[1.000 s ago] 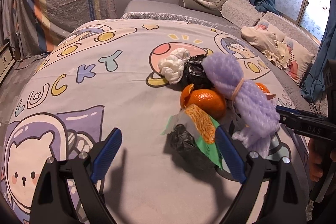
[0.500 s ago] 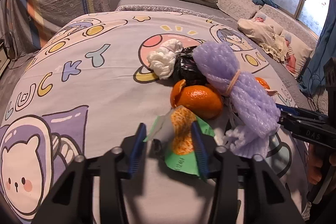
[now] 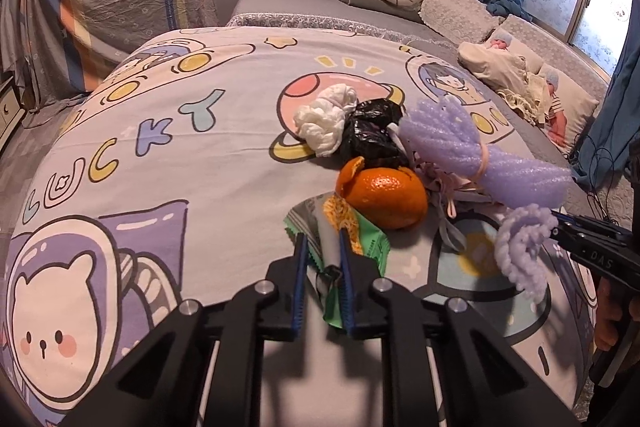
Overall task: Collect trash
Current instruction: 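Grasp the green snack wrapper with the left gripper while the right gripper grasps the purple foam net, then carry the green wrapper and purple foam net with both grippers over the yellow bin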
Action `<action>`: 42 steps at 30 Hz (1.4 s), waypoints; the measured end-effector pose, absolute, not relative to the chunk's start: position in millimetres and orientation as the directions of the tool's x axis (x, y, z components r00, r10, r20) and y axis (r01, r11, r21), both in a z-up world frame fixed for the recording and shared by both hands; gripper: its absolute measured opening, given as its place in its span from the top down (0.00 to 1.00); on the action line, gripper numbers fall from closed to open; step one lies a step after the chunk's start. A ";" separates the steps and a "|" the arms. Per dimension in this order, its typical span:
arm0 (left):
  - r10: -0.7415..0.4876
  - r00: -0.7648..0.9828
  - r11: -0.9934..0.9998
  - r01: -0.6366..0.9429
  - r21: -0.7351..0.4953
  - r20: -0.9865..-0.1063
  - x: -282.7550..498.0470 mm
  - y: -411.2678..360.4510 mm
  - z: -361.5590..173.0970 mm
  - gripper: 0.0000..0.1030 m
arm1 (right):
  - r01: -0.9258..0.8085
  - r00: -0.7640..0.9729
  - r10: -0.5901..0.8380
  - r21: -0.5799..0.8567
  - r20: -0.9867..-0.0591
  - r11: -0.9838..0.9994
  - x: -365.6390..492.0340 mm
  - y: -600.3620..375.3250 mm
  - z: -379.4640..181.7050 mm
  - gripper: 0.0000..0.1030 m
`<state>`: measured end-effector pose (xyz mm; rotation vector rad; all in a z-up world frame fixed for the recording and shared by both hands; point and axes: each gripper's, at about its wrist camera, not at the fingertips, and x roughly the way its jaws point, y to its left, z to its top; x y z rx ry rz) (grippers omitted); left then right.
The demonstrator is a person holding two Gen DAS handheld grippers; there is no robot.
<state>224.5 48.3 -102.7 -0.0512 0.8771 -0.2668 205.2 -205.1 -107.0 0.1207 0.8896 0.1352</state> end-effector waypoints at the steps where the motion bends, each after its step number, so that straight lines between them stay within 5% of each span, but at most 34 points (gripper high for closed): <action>1: -0.252 0.610 0.966 0.207 -0.155 -0.751 224.3 49.8 -101.8 0.87 | -0.058 0.626 0.159 0.158 -0.763 0.986 204.4 -209.0 -106.2 0.84; 42: -0.336 0.688 0.933 0.336 -0.128 -0.644 184.2 2.7 -33.6 0.87 | 0.168 0.808 -0.054 0.141 -0.587 0.976 125.8 -323.5 -33.2 0.92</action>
